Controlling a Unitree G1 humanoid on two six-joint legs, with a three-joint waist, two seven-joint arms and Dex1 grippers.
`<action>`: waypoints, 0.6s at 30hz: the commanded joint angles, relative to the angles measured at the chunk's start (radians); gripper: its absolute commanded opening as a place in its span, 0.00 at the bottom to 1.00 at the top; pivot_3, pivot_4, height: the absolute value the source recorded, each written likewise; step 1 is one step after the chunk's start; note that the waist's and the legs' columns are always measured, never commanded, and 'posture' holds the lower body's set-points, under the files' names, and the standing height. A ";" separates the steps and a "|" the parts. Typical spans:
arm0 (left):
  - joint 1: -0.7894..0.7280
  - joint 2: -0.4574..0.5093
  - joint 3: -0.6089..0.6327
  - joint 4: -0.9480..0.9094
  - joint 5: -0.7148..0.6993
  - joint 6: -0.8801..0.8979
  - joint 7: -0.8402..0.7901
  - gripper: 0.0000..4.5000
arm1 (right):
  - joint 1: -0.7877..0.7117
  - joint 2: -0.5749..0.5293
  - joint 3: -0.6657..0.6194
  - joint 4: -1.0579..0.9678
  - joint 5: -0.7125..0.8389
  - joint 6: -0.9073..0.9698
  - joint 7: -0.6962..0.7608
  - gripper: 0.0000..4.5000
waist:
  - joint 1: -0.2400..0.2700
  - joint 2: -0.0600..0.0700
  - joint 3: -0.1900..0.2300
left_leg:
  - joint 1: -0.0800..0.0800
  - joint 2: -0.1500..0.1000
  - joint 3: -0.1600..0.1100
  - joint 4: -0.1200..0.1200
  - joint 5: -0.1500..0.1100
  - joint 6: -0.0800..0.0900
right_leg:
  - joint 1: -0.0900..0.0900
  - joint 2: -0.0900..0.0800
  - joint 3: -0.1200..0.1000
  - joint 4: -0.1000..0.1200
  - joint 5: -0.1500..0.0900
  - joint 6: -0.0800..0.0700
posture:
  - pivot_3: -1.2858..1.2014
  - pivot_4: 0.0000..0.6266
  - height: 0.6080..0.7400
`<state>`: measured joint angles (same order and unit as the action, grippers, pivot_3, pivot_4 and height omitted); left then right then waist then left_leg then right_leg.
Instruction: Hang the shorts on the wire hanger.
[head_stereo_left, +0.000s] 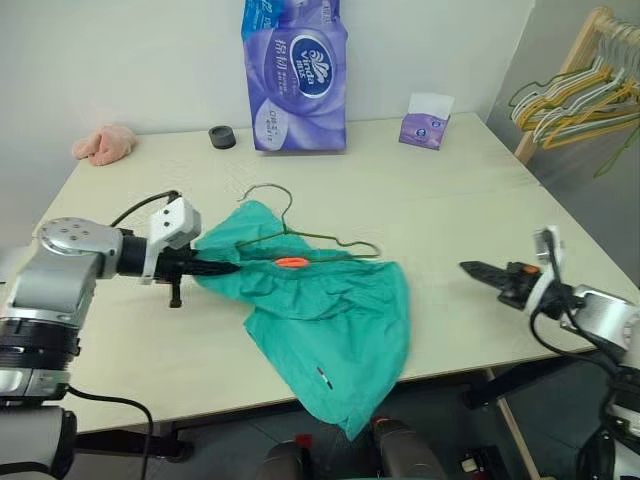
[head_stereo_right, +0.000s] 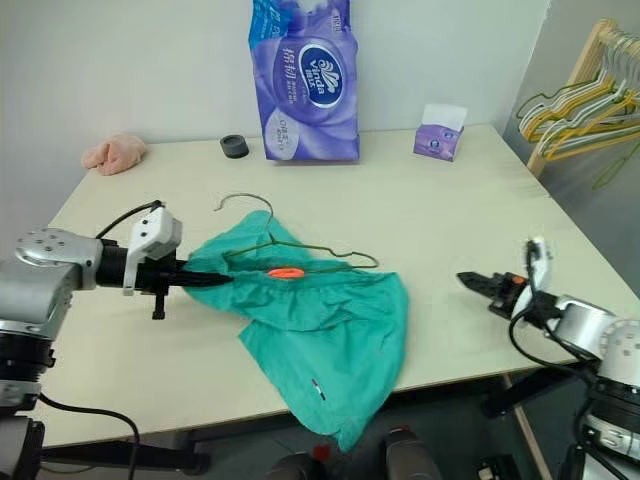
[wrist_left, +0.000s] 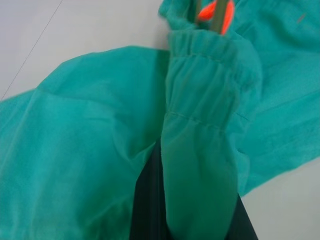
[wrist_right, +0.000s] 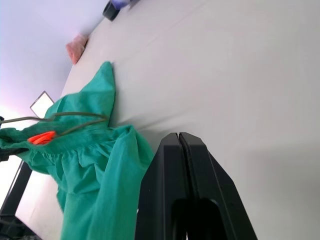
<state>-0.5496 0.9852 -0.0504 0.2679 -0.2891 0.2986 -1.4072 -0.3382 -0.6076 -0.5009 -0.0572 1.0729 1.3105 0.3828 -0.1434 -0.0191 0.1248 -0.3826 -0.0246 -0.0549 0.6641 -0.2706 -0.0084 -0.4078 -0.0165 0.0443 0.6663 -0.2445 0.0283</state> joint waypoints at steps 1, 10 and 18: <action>-0.012 -0.015 0.015 -0.020 -0.003 -0.011 0.004 0.00 | 0.012 -0.030 0.091 -0.153 0.023 -0.003 0.083 0.01 | 0.000 0.000 0.000 | 0.000 0.000 0.000 0.000 0.000 0.000 | 0.000 0.000 0.000 0.000 0.000 0.000 | 0.44 0.13 1.00; -0.029 -0.070 0.040 -0.046 -0.045 0.038 0.012 0.00 | 0.065 -0.143 0.444 -0.310 -0.353 -0.386 0.257 0.21 | 0.003 0.000 0.000 | 0.000 0.000 0.000 0.001 0.000 0.000 | 0.000 0.000 0.000 -0.001 0.000 0.000 | 0.44 0.13 1.00; -0.093 -0.144 0.144 -0.082 -0.192 0.216 0.095 0.00 | -0.091 -0.043 0.526 -0.180 -0.488 -0.454 0.216 0.74 | 0.002 0.000 0.000 | 0.000 0.000 -0.001 0.001 0.000 0.000 | 0.000 0.000 0.000 0.000 0.000 0.000 | 0.45 0.12 1.00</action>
<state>-0.6086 0.8447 0.0349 0.2265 -0.4236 0.4718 -1.3375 -0.3983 -0.6554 0.0268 -0.2334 0.5965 0.8704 0.5908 -0.1415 -0.0196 0.1246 -0.3830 -0.0245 -0.0558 0.6648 -0.2706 -0.0084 -0.4082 -0.0163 0.0438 0.6660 -0.2445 0.0284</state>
